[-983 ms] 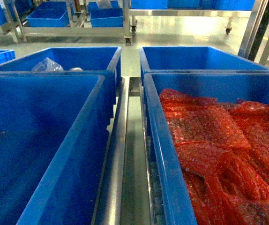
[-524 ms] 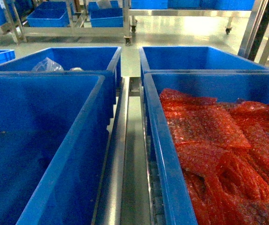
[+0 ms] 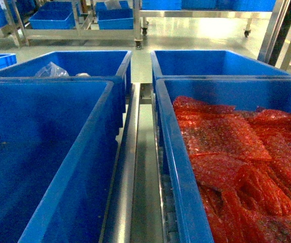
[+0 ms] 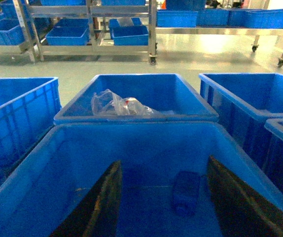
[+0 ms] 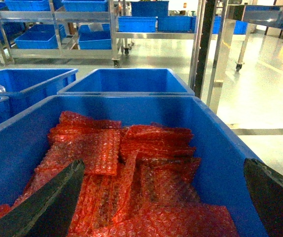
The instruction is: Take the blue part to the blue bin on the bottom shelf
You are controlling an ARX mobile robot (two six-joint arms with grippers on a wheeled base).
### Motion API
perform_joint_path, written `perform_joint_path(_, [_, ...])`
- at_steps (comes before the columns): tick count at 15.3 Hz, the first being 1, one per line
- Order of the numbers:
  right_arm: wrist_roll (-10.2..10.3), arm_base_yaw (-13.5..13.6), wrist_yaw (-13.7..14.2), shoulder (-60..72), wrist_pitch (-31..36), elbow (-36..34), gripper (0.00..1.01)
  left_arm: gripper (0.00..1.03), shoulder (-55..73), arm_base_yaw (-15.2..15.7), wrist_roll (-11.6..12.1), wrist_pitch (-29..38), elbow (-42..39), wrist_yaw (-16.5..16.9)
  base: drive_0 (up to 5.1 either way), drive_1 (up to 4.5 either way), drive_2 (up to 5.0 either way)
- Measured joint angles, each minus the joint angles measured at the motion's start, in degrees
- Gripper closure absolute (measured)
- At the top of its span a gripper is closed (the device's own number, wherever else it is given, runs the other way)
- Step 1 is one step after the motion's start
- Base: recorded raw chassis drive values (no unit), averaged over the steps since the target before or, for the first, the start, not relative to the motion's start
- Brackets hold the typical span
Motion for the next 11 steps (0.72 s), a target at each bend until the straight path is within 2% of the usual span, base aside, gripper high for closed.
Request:
perform_joint_path(1, [0.0, 0.0, 0.0, 0.0, 0.0, 0.0, 0.03, 0.67, -2.0, 0.8, 0.2, -0.5, -1.4, 0.9, 0.0, 0.00, 0.0])
perform_joint_path(2, [0.0, 0.0, 0.0, 0.0, 0.0, 0.0, 0.03, 0.72, -3.1, 1.1, 0.2, -0.8, -2.1, 1.3, 0.0, 0.00, 0.0])
perform_joint_path(7, [0.0, 0.0, 0.0, 0.0, 0.0, 0.0, 0.03, 0.91, -6.5, 2.3, 0.2, -2.1, -4.1, 2.5, 0.0, 0.00, 0.0])
perform_joint_path(8, [0.0, 0.0, 0.0, 0.0, 0.0, 0.0, 0.03, 1.00, -8.0, 2.8, 0.2, -2.8, -5.1, 3.0, 0.0, 0.00, 0.0])
perform_joint_path(9, [0.0, 0.0, 0.0, 0.0, 0.0, 0.0, 0.03, 1.01, -10.6, 3.8, 0.2, -4.3, -6.4, 4.2, 0.0, 0.00, 0.0])
perform_joint_path(10, [0.0, 0.0, 0.0, 0.0, 0.0, 0.0, 0.03, 1.01, -14.8, 8.6, 0.3, -6.8, -7.9, 7.8, 0.0, 0.00, 0.0])
perform_joint_path(11, [0.0, 0.0, 0.0, 0.0, 0.0, 0.0, 0.03, 1.01, -21.4, 8.2, 0.3, -11.5, -9.8, 8.6, 0.0, 0.00, 0.0])
